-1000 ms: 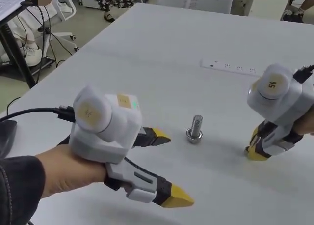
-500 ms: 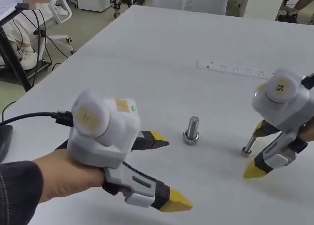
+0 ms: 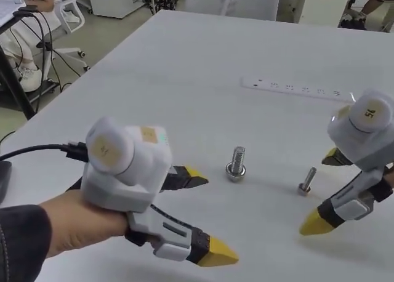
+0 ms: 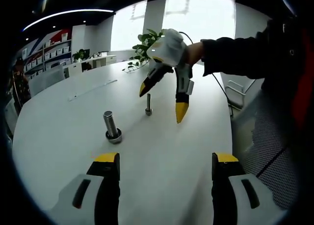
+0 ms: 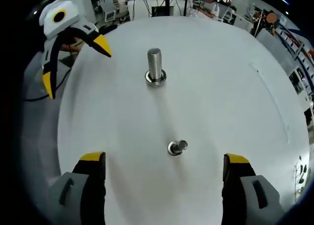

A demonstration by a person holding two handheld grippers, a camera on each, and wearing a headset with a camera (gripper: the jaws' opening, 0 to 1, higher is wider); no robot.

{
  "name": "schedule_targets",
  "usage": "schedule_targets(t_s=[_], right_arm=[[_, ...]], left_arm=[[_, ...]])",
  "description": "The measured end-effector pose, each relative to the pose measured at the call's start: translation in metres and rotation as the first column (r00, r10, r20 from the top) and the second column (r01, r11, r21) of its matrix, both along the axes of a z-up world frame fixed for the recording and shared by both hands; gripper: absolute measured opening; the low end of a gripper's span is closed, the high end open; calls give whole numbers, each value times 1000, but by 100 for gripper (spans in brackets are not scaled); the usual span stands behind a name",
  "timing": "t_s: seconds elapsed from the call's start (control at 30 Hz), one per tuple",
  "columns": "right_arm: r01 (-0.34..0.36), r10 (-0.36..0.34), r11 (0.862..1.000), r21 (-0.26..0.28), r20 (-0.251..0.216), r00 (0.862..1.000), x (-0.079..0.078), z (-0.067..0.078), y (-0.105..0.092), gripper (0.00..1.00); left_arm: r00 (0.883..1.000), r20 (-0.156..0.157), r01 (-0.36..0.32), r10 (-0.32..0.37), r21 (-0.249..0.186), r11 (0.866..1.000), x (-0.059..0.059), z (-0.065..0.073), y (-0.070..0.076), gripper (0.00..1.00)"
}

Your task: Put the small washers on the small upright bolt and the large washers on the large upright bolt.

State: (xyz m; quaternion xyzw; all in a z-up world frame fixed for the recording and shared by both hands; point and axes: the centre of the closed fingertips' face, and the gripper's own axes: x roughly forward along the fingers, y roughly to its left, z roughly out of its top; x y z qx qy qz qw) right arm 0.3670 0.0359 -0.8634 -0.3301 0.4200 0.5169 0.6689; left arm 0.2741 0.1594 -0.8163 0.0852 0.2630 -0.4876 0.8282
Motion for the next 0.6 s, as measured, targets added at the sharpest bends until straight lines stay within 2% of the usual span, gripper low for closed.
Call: schedule_targets(t_s=[0.1, 0.23, 0.4, 0.6], right_arm=[[30, -30, 999, 44, 1, 1000, -3, 4, 1, 100], [48, -49, 996, 70, 11, 999, -9, 9, -1, 100], [90, -95, 986, 137, 32, 995, -14, 20, 2, 100], [117, -126, 978, 170, 43, 991, -26, 26, -1, 100]], left_arm=[[1000, 0, -1, 1, 0, 1000, 0, 0, 1, 76], [1000, 0, -6, 6, -2, 1000, 1, 0, 2, 76], [1000, 0, -12, 12, -7, 1000, 1, 0, 3, 76], [1000, 6, -14, 14, -8, 1000, 1, 2, 3, 76]])
